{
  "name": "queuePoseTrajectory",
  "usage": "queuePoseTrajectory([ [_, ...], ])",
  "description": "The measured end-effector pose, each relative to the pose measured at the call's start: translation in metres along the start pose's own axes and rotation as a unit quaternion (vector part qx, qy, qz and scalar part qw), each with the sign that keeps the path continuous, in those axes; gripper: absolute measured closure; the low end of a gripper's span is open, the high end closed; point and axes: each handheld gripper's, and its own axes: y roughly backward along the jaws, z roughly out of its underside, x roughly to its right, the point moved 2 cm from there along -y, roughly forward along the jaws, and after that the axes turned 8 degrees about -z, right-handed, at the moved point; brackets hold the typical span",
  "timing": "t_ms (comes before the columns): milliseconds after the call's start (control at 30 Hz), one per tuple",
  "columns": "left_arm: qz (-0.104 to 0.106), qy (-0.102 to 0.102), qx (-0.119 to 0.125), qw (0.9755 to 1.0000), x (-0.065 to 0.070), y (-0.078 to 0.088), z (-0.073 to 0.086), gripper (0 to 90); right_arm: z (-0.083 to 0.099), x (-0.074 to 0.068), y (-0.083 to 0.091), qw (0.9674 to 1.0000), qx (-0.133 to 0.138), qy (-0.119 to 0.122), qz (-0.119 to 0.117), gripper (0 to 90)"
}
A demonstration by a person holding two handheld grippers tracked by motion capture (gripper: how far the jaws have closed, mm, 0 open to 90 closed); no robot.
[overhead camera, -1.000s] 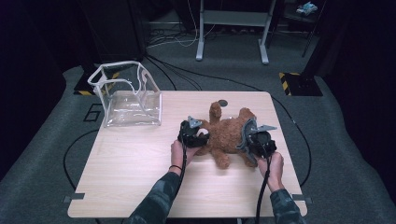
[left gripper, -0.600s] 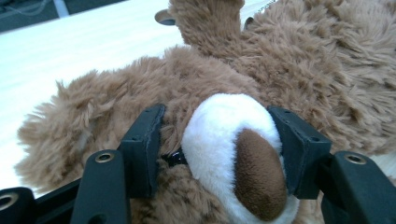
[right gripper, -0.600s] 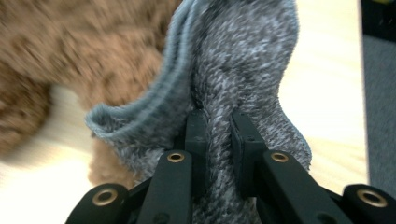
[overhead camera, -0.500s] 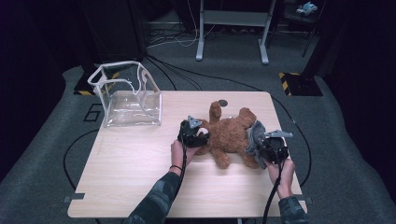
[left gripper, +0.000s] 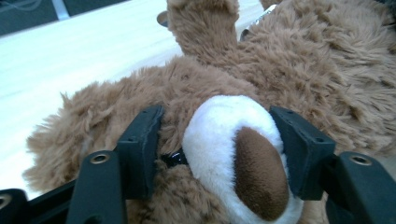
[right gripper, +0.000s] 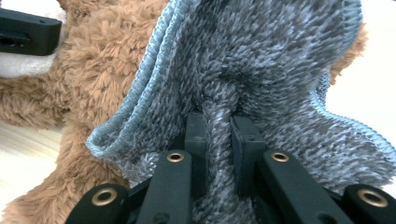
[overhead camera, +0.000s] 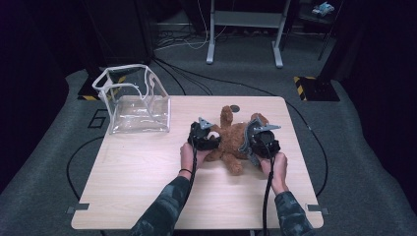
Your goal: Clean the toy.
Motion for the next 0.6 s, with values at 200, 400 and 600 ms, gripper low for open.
queuePoseTrajectory([
  [200, -0.01, -0.03, -0.006, 0.9995, 0.003, 0.014, -0.004, 28.7, 0.0, -0.001, -0.001, 0.9998, -0.008, -0.013, 0.009, 79.4],
  [400, -0.03, -0.024, 0.015, 0.9991, 0.005, 0.03, 0.002, 23.4, -0.002, -0.002, -0.003, 0.9996, -0.008, -0.02, 0.018, 79.3],
  [600, -0.05, -0.027, -0.006, 0.9984, 0.007, 0.028, 0.012, 19.7, -0.004, -0.001, -0.005, 0.9995, -0.006, -0.027, 0.016, 79.2],
])
